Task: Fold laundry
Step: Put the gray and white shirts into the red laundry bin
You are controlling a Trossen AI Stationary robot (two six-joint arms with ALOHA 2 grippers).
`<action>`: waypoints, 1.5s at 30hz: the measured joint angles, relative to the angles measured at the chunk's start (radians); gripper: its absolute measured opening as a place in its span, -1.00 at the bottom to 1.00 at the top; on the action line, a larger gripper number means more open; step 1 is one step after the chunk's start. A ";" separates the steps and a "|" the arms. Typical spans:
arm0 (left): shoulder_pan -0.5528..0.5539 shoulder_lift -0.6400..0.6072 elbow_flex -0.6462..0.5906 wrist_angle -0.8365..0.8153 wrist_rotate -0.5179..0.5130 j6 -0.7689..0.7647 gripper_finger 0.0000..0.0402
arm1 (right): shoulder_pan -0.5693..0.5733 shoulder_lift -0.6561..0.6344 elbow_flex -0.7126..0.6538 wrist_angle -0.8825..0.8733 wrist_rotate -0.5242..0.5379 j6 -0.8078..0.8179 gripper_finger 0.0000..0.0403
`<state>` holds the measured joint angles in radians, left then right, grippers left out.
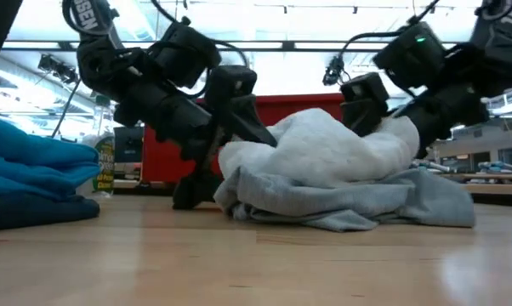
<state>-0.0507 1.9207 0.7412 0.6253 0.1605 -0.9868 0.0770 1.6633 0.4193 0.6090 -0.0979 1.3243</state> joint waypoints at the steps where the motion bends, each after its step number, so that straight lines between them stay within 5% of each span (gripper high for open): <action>1: -0.002 0.006 0.013 -0.009 -0.009 0.032 0.71 | -0.002 0.023 0.019 0.000 -0.021 -0.002 0.73; 8: 0.033 -0.016 0.058 -0.055 0.085 0.145 -0.37 | -0.035 0.028 0.078 -0.046 -0.115 -0.023 -0.28; 10: 0.057 -0.055 0.058 -0.073 0.131 0.166 -0.58 | -0.046 -0.014 0.078 -0.060 -0.114 -0.027 -0.32; 20: 0.222 -0.391 0.122 -0.353 0.255 0.397 -0.58 | -0.209 -0.253 0.147 -0.040 -0.218 -0.154 -0.32; 28: 0.431 -0.574 0.420 -0.794 0.232 0.719 -0.58 | -0.378 -0.266 0.430 -0.071 -0.167 -0.322 -0.32; 37: 0.736 -0.505 0.726 -0.822 0.230 0.994 -0.57 | -0.625 -0.115 0.913 -0.352 -0.121 -0.714 -0.32; 45: 0.910 -0.311 0.798 -0.787 0.237 1.111 -0.55 | -0.794 0.146 1.204 -0.516 -0.163 -0.839 -0.32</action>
<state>0.8590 1.6093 1.5392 -0.1619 0.3976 0.1237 -0.7174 1.8089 1.6236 0.0929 -0.2611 0.4855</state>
